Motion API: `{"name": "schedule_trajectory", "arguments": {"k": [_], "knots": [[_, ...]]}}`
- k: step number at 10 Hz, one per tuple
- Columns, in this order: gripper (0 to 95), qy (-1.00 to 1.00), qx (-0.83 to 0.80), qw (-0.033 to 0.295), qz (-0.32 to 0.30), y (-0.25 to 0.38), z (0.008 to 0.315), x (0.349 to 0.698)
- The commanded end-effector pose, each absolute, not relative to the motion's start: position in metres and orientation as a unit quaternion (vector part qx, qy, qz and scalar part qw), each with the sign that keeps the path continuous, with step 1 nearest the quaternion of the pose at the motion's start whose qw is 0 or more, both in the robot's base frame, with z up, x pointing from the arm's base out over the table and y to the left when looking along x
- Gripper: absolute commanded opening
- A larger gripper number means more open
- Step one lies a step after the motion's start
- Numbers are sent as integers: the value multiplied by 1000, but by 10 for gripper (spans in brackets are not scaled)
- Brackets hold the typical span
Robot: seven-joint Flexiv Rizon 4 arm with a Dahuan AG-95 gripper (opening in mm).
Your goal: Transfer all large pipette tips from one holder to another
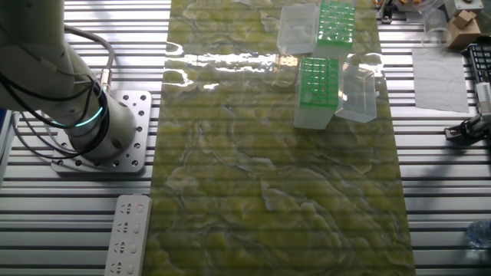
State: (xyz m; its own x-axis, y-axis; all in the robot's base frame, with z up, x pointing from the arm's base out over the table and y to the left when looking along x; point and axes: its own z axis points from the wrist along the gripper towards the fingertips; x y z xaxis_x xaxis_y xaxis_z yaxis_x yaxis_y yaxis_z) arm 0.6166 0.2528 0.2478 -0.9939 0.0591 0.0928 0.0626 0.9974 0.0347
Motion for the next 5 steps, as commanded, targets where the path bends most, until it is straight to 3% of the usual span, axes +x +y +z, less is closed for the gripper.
{"name": "schedule_trajectory", "arguments": {"k": [1, 5], "knots": [[0, -999, -23, 45, -22, 249, 254, 613], [0, -998, -18, 55, -20, 245, 269, 605]]}}
